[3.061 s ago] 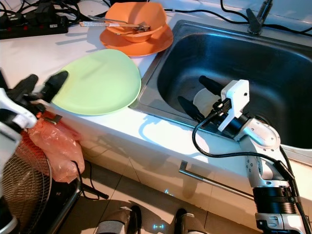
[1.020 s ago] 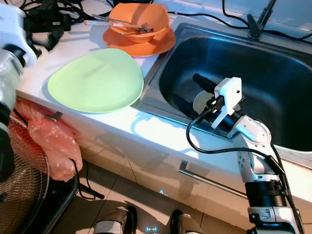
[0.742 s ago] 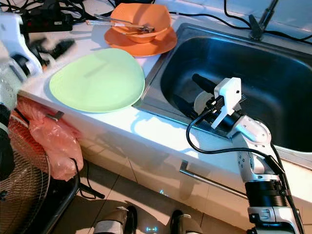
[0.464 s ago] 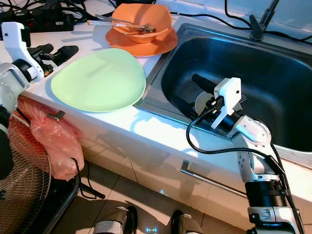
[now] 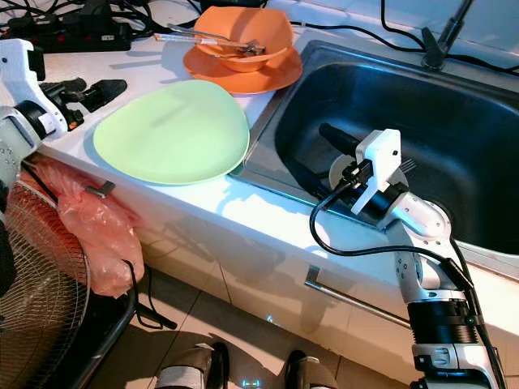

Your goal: Kitchen organization

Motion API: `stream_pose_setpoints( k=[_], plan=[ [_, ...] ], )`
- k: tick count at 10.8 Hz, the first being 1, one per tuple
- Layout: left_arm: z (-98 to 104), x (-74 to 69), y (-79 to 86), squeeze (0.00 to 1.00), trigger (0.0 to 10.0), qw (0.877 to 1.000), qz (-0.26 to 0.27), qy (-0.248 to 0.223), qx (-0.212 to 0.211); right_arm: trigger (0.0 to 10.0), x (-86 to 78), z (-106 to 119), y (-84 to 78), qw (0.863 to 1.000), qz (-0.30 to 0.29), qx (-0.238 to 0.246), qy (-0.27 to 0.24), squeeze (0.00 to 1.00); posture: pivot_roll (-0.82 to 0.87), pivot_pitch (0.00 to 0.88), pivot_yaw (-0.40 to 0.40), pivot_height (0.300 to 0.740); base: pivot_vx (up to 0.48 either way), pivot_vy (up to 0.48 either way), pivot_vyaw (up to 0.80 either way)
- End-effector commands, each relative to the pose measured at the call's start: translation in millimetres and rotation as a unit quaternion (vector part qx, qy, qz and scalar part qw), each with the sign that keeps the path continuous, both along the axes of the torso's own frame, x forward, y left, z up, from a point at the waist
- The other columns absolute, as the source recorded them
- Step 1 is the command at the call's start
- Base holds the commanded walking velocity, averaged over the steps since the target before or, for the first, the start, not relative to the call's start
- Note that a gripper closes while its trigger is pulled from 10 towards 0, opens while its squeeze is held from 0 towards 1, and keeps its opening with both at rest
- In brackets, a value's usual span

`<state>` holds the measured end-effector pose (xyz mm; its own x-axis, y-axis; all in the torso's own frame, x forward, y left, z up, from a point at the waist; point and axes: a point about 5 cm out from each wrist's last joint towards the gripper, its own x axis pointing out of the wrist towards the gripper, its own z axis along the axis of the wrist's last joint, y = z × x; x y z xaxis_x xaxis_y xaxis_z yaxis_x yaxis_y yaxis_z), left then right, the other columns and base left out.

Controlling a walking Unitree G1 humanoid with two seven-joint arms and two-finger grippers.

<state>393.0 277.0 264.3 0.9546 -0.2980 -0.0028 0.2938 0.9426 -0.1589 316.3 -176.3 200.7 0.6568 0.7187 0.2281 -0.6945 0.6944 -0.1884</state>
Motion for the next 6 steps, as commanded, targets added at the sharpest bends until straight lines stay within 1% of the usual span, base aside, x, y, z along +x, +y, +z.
stream_pose_setpoints(
  k=[1,2,3,5,6],
  plan=[
    [-7.3,-1.6,-0.5,0.00,10.0,1.000,-0.014,0.013,-0.021,10.0,-2.3,3.1,0.3,1.000,0.009,-0.009,-0.006,0.00,0.14,0.186,-0.023,0.740,0.000,0.000,0.00],
    [-9.4,-2.1,-1.5,0.00,10.0,0.999,-0.022,0.016,-0.039,10.0,-2.6,2.6,0.5,1.000,0.009,-0.009,-0.005,0.00,0.14,0.188,-0.022,0.740,0.000,0.000,0.00],
    [-15.2,-3.0,-0.7,0.00,10.0,0.998,-0.020,0.027,-0.053,10.0,-2.9,2.5,1.0,1.000,0.010,-0.008,-0.005,0.00,0.14,0.190,-0.020,0.740,0.000,0.000,0.00],
    [-26.3,-5.0,-2.8,0.00,10.0,0.997,-0.032,0.041,-0.050,10.0,-3.2,2.4,0.9,1.000,0.009,-0.008,-0.004,0.00,0.14,0.192,-0.020,0.740,0.000,0.000,0.00],
    [-27.9,-5.8,-1.7,0.00,10.0,0.997,-0.031,0.044,-0.051,10.0,-3.4,2.3,0.4,1.000,0.008,-0.008,-0.004,0.00,0.14,0.192,-0.020,0.740,0.000,0.000,0.00]
  ],
)
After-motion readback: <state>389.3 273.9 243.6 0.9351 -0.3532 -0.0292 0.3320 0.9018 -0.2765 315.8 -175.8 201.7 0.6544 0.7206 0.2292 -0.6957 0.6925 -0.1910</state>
